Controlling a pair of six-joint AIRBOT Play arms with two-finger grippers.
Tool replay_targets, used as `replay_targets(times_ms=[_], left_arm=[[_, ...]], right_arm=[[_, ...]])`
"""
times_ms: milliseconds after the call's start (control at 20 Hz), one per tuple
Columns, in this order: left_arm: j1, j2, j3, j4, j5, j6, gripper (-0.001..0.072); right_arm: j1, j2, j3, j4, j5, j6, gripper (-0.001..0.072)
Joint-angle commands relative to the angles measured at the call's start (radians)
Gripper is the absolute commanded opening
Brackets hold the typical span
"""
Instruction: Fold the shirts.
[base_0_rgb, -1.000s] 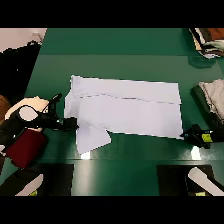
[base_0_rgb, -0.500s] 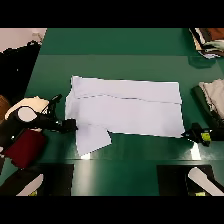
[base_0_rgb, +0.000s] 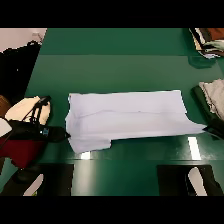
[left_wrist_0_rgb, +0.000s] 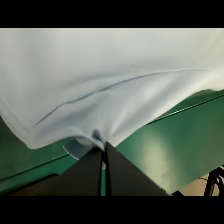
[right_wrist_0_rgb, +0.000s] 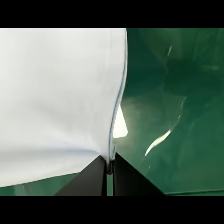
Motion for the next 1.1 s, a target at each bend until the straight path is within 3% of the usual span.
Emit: replay_targets(times_ms=[0, 300, 500, 550, 650, 700, 850, 950, 1000, 1050], left_arm=[[0.001, -0.010, 0.077, 0.059, 0.170, 0.018, 0.0020], [0.001, -0.357, 0.206, 0.105, 0.445, 0.118, 0.0021], [0.001, -0.582, 0.316, 0.105, 0.575, 0.129, 0.0022], [0.001, -0.623, 0.348, 0.103, 0.591, 0.126, 0.0087], [0.001, -0.674, 0.401, 0.098, 0.584, 0.092, 0.0602], [0.001, -0.679, 0.419, 0.099, 0.573, 0.085, 0.0653], [0.001, -0.677, 0.477, 0.098, 0.492, 0.086, 0.0630], [0.001, -0.677, 0.504, 0.087, 0.415, 0.088, 0.0165], [0.001, -0.677, 0.504, 0.072, 0.408, 0.088, 0.0020], [0.001, -0.677, 0.504, 0.061, 0.408, 0.088, 0.0021]], right_arm=[[0.074, -0.011, 0.126, -0.019, -0.011, 0.052, 0.0014], [0.333, -0.365, 0.304, -0.020, -0.154, 0.129, 0.0015], [0.418, -0.608, 0.456, -0.018, -0.190, 0.161, 0.0017], [0.430, -0.652, 0.492, -0.018, -0.199, 0.161, 0.0040], [0.431, -0.723, 0.567, -0.003, -0.185, 0.160, 0.0378], [0.424, -0.750, 0.602, 0.020, -0.162, 0.155, 0.0415], [0.365, -0.779, 0.650, 0.033, -0.105, 0.120, 0.0415], [0.309, -0.779, 0.628, 0.034, -0.066, 0.055, 0.0414], [0.281, -0.779, 0.602, 0.034, -0.057, 0.021, 0.0414], [0.256, -0.779, 0.572, 0.034, -0.065, 0.004, 0.0415]])
